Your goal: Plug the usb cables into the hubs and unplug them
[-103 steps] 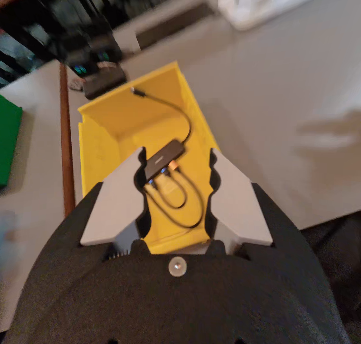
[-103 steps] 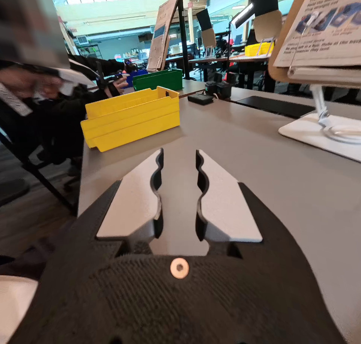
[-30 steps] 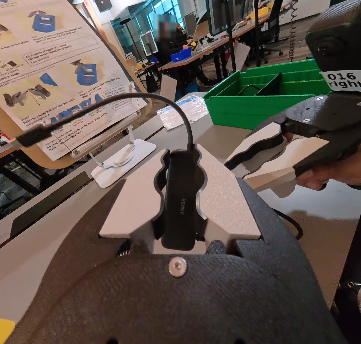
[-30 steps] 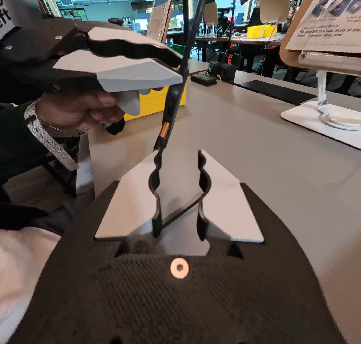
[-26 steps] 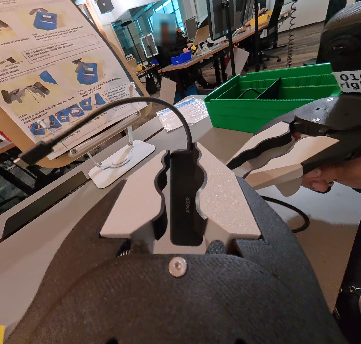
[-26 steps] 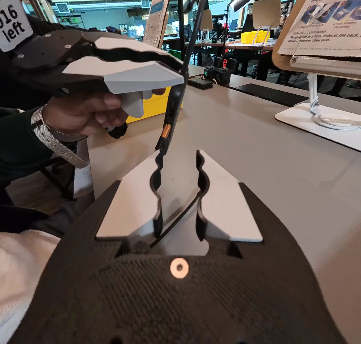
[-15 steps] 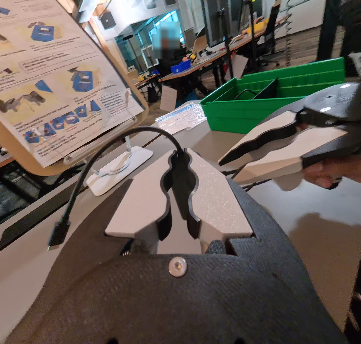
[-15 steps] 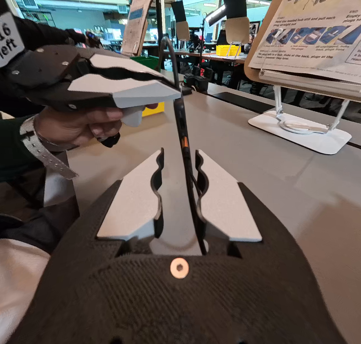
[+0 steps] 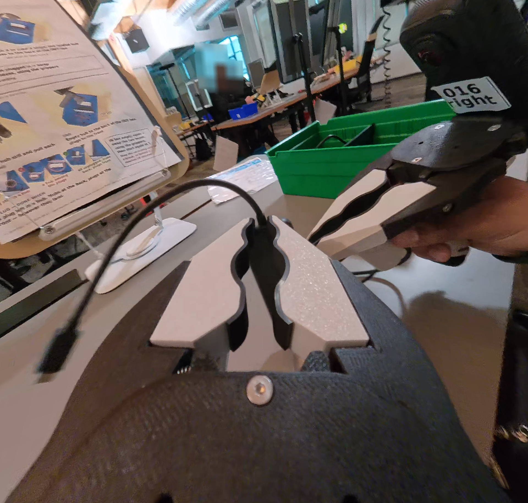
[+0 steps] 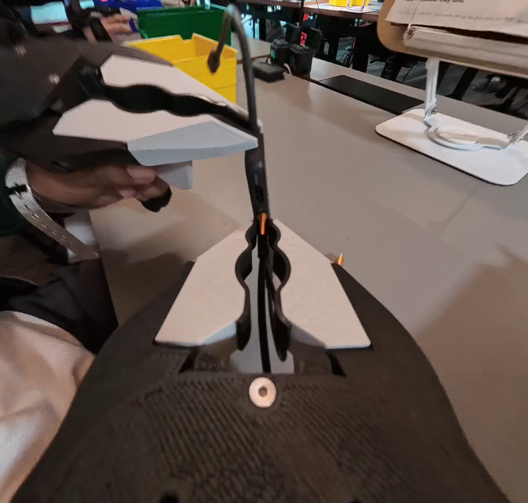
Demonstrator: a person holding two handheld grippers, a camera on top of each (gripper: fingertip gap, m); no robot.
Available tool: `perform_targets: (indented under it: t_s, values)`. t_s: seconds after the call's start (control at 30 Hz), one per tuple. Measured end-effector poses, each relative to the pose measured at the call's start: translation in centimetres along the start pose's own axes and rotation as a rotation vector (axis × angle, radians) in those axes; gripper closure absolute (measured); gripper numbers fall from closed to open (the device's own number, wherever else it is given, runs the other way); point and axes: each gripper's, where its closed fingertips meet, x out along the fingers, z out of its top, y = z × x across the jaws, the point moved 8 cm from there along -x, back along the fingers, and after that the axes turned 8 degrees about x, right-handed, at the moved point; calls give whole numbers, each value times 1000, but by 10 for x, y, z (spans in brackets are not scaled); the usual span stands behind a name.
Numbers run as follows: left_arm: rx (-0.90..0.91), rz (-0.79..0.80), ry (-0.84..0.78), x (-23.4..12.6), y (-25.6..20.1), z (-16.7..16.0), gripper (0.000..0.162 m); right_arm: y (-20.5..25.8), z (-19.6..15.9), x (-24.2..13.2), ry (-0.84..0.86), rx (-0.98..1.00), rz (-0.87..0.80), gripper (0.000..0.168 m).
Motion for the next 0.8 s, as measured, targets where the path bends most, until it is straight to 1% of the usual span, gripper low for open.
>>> perform_targets:
  t_s: [0.03,0.07,0.1,0.17,0.27,0.33,0.4,0.47,0.53,0.6,0.67,0.8]
  values:
    - [9,27,-9,-1,1,-2,147,-4,1,-2,-12,37,4,163]
    - [25,38,-13,-1,1,-4,132,-9,1,-4,-28,76,9,163]
    - [42,36,-6,0,0,-8,125,-13,2,-7,-47,122,17,163]
    - [59,1,42,4,-5,-19,116,-23,4,-12,-94,222,37,163]
    - [49,-73,158,14,-16,-37,98,-30,5,-16,-150,328,91,163]
    - [33,-101,210,18,-21,-45,92,-28,6,-15,-175,372,128,163]
    - [13,-116,212,19,-23,-47,91,-24,5,-13,-178,391,149,163]
    - [-1,-134,212,18,-23,-47,94,-18,4,-10,-169,382,184,163]
    - [-25,-139,213,18,-21,-47,99,-13,5,-8,-162,355,197,163]
    - [-50,-135,207,17,-19,-47,110,-8,6,-7,-157,324,198,163]
    - [-62,-150,206,17,-18,-47,116,-4,6,-6,-158,302,201,163]
    - [-57,-128,219,17,-15,-46,119,-3,6,-6,-161,284,196,163]
